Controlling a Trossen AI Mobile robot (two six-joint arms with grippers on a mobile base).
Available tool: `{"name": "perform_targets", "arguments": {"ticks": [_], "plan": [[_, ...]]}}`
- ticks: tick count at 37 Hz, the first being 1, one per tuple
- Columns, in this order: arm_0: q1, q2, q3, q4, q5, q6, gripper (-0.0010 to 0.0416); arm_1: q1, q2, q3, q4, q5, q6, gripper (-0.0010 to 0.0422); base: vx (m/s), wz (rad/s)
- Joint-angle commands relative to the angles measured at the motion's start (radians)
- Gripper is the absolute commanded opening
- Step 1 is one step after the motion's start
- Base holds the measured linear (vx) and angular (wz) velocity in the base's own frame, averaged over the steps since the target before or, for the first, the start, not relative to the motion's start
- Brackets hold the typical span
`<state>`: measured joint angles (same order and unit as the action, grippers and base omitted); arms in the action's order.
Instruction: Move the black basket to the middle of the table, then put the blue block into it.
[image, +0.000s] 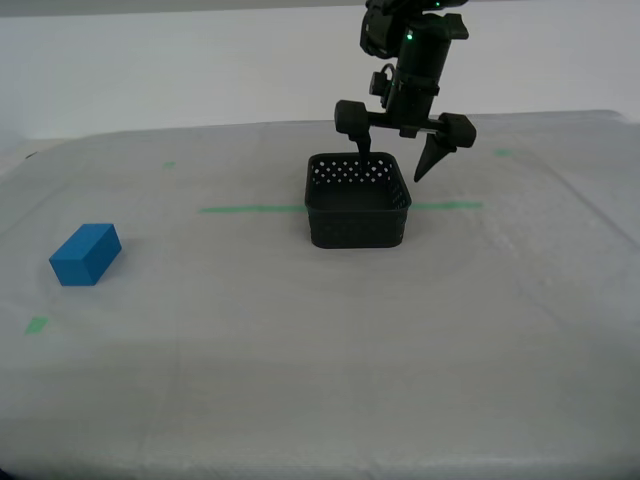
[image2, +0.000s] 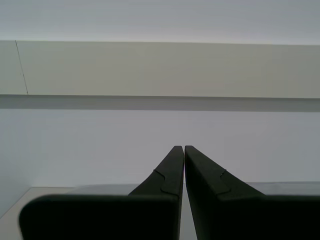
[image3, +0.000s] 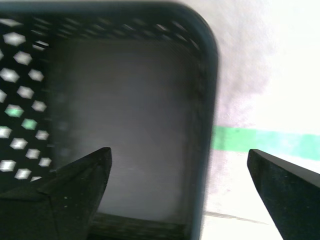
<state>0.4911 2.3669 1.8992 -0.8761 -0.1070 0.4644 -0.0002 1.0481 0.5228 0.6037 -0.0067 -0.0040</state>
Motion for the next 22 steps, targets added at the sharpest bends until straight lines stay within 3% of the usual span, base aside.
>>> {"name": "perform_targets", "arguments": {"ticks": [1, 10, 18, 22], "plan": [[0.001, -0.006, 0.033, -0.01, -0.017, -0.008, 0.0367, 0.0, 0.0, 0.0, 0.004, 0.0, 0.002, 0.0, 0.0, 0.0], [0.001, -0.01, 0.163, -0.189, -0.018, -0.031, 0.0404, 0.0, 0.0, 0.0, 0.004, 0.0, 0.002, 0.0, 0.0, 0.0], [0.0, -0.016, 0.262, -0.392, 0.09, -0.057, 0.0394, 0.0, 0.0, 0.001, 0.004, -0.001, 0.002, 0.0, 0.0, 0.0], [0.001, -0.045, 0.261, -0.412, 0.119, -0.081, 0.0402, 0.0, 0.0, 0.0, 0.004, -0.001, 0.002, 0.0, 0.0, 0.0]]}}
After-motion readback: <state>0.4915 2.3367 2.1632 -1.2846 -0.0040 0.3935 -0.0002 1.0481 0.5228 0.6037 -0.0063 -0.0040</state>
